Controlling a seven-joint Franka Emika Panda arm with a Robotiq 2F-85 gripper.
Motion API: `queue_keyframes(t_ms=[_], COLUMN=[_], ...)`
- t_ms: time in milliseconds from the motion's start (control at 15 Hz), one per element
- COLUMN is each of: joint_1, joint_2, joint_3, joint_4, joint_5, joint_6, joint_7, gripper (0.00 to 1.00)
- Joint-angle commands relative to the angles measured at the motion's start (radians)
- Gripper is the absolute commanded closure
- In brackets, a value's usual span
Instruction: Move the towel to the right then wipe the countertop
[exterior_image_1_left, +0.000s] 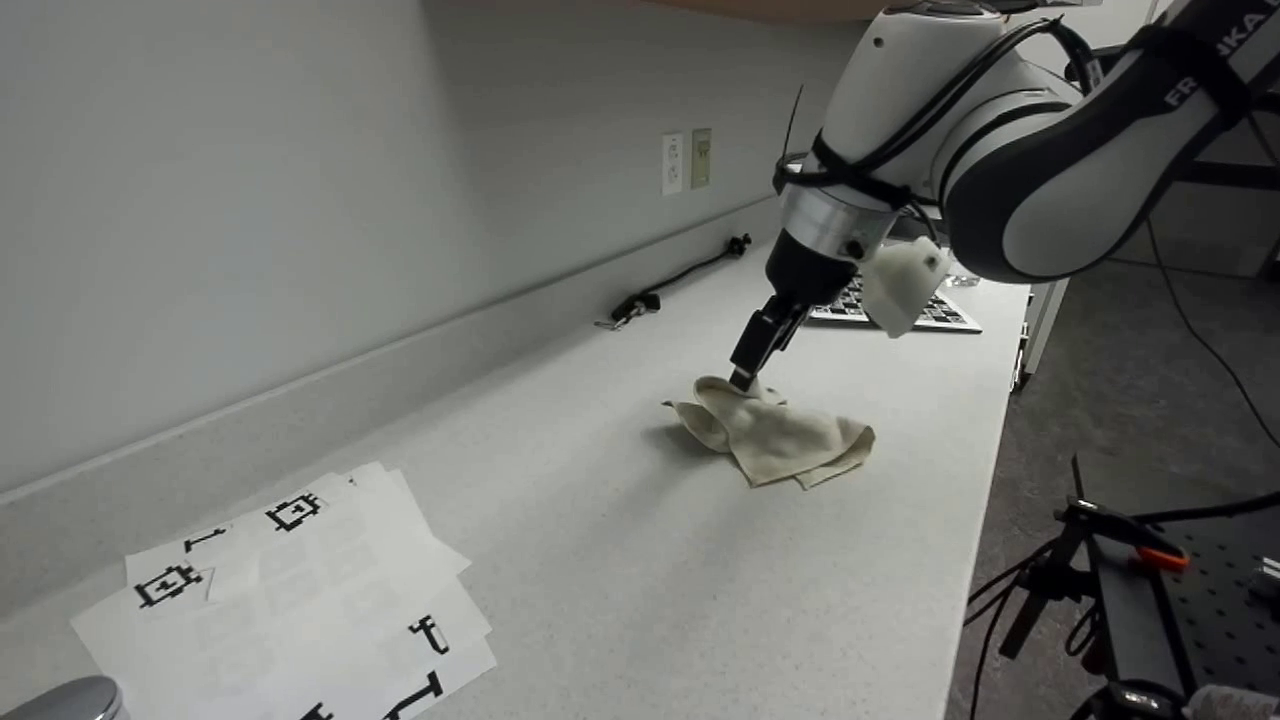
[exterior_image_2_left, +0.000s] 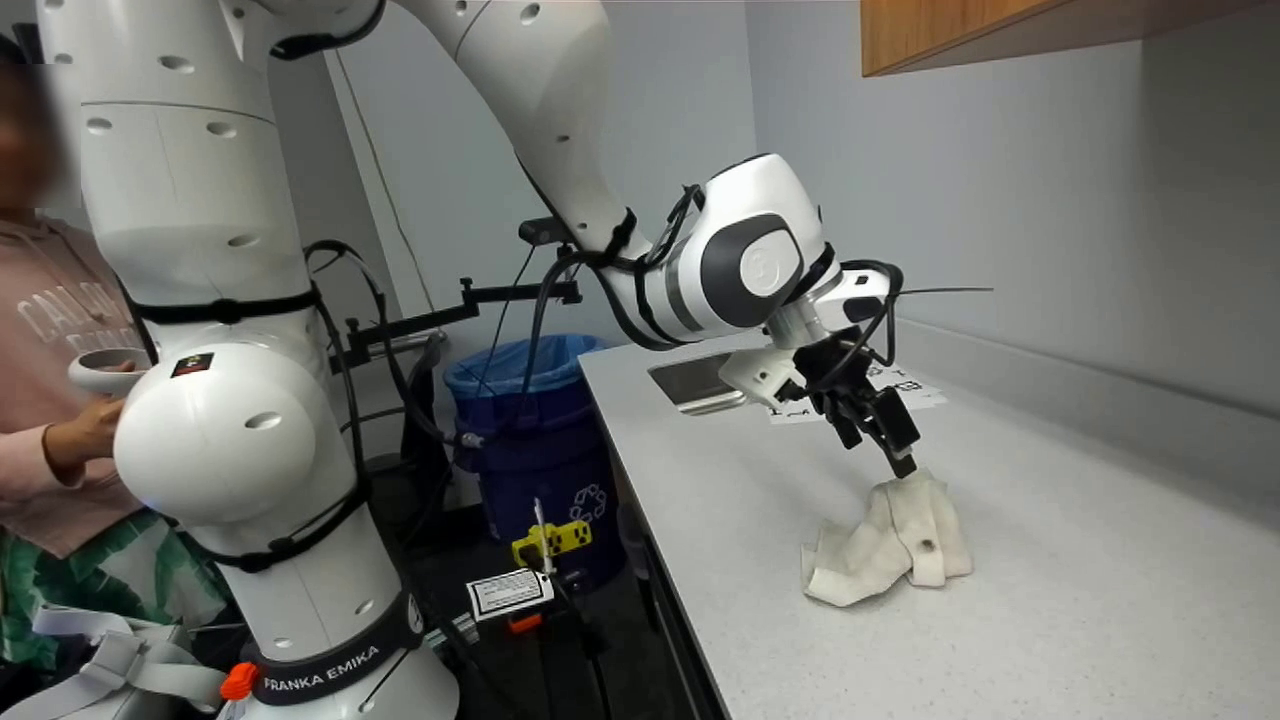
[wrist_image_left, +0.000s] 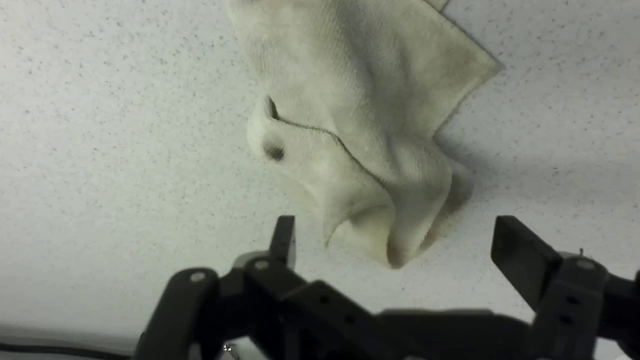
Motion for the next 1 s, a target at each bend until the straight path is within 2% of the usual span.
queue_keyframes(t_ms=[0, 333, 933], joint_1=[0.023, 0.014, -0.006], joint_2=[-0.081, -0.081, 0.014], joint_3=[-0.01, -0.008, -0.008], joint_4=[-0.048, -0.057, -0.048], joint_5=[-0.056, -0.089, -0.054], joint_6=[0.009, 0.033, 0.095], joint_7=[0.077, 0.096, 0.055], gripper=[0.0, 0.0, 0.0])
